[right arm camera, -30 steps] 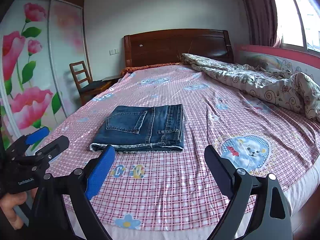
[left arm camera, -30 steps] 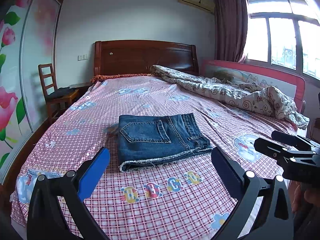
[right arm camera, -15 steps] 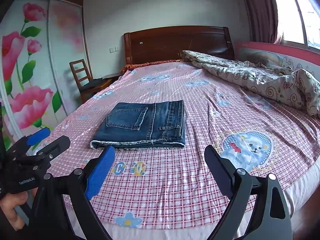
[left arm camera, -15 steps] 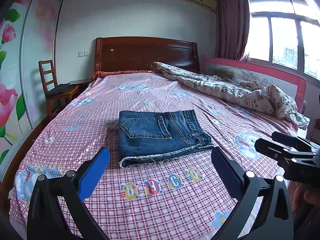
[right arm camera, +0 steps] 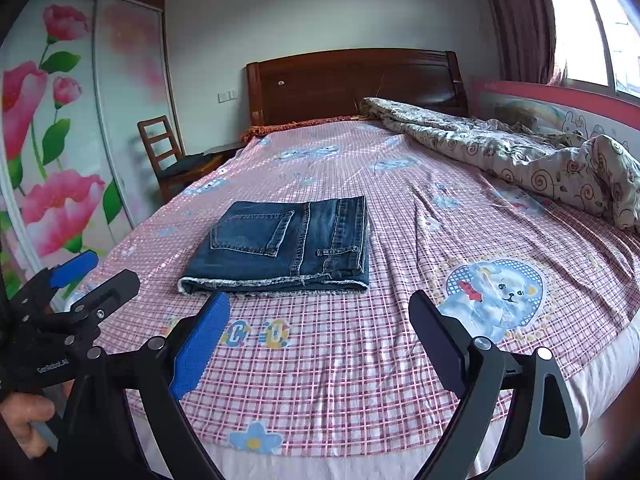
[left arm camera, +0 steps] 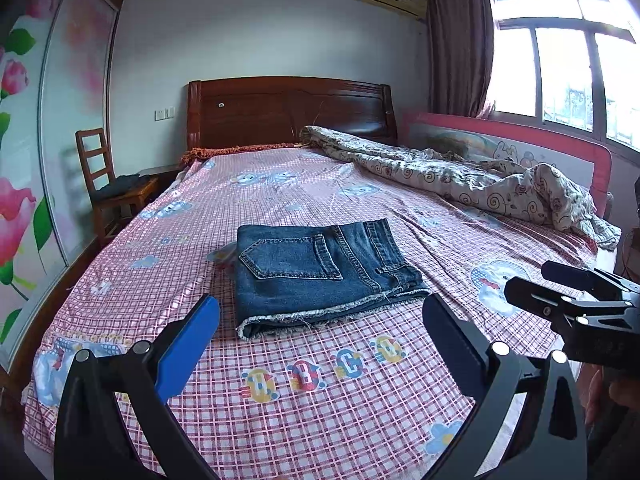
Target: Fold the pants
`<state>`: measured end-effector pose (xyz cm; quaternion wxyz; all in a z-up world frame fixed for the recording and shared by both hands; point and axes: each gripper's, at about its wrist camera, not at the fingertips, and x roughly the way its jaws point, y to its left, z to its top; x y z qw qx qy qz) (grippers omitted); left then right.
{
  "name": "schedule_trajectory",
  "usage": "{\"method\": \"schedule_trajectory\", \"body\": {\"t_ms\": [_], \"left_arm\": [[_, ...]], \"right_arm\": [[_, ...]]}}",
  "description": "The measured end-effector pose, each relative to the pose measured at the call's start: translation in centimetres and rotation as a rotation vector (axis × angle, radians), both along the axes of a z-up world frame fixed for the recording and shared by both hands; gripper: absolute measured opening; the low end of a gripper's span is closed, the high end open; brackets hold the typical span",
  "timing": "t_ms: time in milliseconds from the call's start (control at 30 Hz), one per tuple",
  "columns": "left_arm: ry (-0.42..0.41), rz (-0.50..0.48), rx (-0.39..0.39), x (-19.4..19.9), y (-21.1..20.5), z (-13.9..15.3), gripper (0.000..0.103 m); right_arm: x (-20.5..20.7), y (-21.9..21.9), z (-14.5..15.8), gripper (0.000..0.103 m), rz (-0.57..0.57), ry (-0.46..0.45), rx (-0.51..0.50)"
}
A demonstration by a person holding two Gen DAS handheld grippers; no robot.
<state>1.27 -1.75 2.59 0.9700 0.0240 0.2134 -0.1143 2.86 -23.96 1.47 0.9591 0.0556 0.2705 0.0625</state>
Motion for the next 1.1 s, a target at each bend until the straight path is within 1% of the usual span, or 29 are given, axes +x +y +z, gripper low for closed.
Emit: {"method": "schedule_trajectory", "body": {"t_ms": [67,100,167,267,367,467,533,633,700,833,967,1100], "left_arm": [[-0.007,-0.014,0.026,-0.1,-0.6,0.1,0.101],[0.003,-0.015,0.039,0.0,-0.9,0.1,0.101],[0.019,-0.042,0.035,0.2,-1.1,0.1,0.101],[0.019,-0.035,0.041,0.1,-1.3,0.1,0.101],[0.053,-0.090,0.033,0.4,-1.5,-0.1,0.101],[0.071,-0.104,0.078,0.5,-2.3,-0.3,0.101],[0.078,-0.122,0.092,0.5,-2.7,-0.3,0.101],[0.086,-0.096,0.091,0.5,-2.8,-0.1,0.101],[0.075,-0.074,0.094,0.4,-2.8,0.0,0.101],[0.065,-0.051,0.126,0.5,-2.7,-0.2,0.101],[0.069,-0.028,0.115,0.6,-2.3,-0.3,0.101],[0.090,-0.004,0.091,1.1,-1.6,-0.6,0.101]], "right_arm": [[0.0,0.0,0.1,0.090,0.002,-0.002,0.001],[0.0,-0.1,0.1,0.090,0.000,-0.003,0.000],[0.0,-0.2,0.1,0.090,0.000,-0.005,0.002],[0.0,-0.3,0.1,0.090,-0.001,-0.004,0.001],[0.0,-0.4,0.0,0.090,-0.005,0.001,0.002],[0.2,-0.6,0.0,0.090,-0.007,0.004,0.004],[0.1,-0.6,0.0,0.090,-0.007,0.001,0.000],[0.2,-0.6,0.0,0.090,-0.007,0.001,0.002],[0.3,-0.7,0.0,0.090,-0.007,0.000,0.001],[0.3,-0.7,0.0,0.090,-0.007,0.001,0.003],[0.2,-0.5,0.0,0.090,-0.004,-0.002,0.000],[0.2,-0.3,-0.1,0.090,-0.001,0.000,-0.005]]}}
